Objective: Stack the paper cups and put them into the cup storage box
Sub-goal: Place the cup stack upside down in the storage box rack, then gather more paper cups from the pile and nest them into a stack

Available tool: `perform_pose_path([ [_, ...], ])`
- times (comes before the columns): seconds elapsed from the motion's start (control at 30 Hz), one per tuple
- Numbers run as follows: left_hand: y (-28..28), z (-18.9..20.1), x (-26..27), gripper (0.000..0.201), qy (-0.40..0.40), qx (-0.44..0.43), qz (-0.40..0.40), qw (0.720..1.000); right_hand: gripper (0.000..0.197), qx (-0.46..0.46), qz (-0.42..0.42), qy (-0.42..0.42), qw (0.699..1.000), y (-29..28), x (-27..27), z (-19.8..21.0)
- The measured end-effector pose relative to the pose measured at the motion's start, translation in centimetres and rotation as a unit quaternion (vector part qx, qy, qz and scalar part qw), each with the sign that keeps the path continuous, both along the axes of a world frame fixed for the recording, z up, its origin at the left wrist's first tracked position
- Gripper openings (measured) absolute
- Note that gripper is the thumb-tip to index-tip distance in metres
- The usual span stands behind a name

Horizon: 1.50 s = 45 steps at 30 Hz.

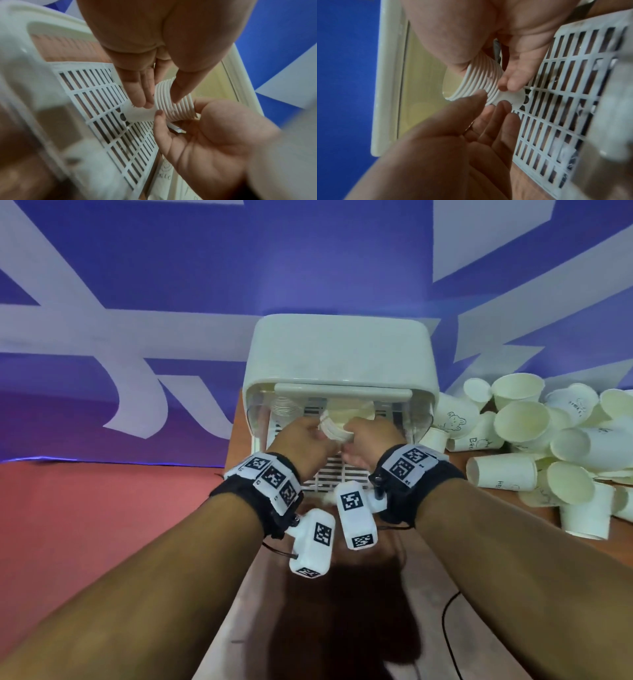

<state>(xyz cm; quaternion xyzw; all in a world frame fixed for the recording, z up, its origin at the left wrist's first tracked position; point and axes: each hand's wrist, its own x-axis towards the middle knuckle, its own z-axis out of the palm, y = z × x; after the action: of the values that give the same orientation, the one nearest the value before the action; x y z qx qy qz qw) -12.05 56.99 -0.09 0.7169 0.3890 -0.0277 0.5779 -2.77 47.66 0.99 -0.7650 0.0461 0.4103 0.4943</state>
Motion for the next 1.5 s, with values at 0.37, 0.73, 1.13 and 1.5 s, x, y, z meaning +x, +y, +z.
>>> perform_pose_path([
  [0.37, 1.8, -0.4, 0.4, 0.052, 0.004, 0.036, -0.007, 0.999, 0.034, -0.002, 0.134, -0.066, 0.989, 2.5, 1.0, -1.8],
  [0.73, -5.2, 2.7, -0.2, 0.058, 0.022, 0.027, -0.103, 0.994, 0.044, -0.022, 0.143, -0.108, 0.984, -5.0, -1.4, 0.6],
  [1.13, -21.1, 4.2, 8.2, 0.047, 0.021, 0.096, -0.236, 0.967, 0.030, -0.070, 0.010, -0.110, 0.991, -27.1, 6.0, 1.7],
  [1.5, -40.4, 0.3, 19.3, 0.074, 0.092, 0.176, -0.266, 0.943, 0.041, -0.244, 0.015, -0.267, 0.932, -50.5, 18.1, 0.7],
])
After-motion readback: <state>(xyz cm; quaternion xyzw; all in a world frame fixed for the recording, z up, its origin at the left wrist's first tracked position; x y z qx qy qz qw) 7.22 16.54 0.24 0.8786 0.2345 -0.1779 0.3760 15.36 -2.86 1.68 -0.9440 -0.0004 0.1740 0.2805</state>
